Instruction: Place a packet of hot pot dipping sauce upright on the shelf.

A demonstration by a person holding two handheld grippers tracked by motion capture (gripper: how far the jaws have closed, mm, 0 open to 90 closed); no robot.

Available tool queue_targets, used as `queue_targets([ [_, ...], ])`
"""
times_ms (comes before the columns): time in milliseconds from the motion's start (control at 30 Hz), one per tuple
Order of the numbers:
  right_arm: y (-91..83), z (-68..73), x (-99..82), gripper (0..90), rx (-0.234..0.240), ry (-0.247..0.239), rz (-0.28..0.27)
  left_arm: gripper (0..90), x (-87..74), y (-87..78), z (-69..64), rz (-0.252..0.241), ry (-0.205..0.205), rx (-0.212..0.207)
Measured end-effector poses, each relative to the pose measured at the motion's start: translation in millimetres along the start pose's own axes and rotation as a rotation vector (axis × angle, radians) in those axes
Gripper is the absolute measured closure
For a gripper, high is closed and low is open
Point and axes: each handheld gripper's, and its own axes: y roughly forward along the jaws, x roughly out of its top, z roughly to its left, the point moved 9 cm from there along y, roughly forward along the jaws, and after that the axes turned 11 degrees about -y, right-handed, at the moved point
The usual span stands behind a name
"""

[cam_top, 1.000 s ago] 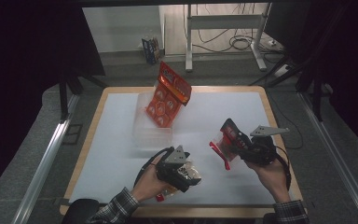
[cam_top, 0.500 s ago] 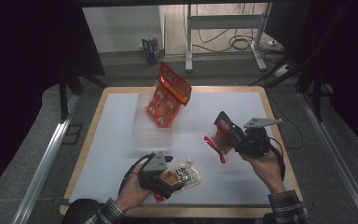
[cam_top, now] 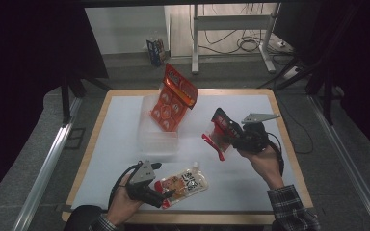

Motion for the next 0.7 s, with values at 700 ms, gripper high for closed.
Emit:
queue_targets([
  [700,47.4,10.0,30.1,70.7,0.102,-0.057,0.010,1.5,-18.3,-18.2,11.1,0.014,-0.023,0.083],
])
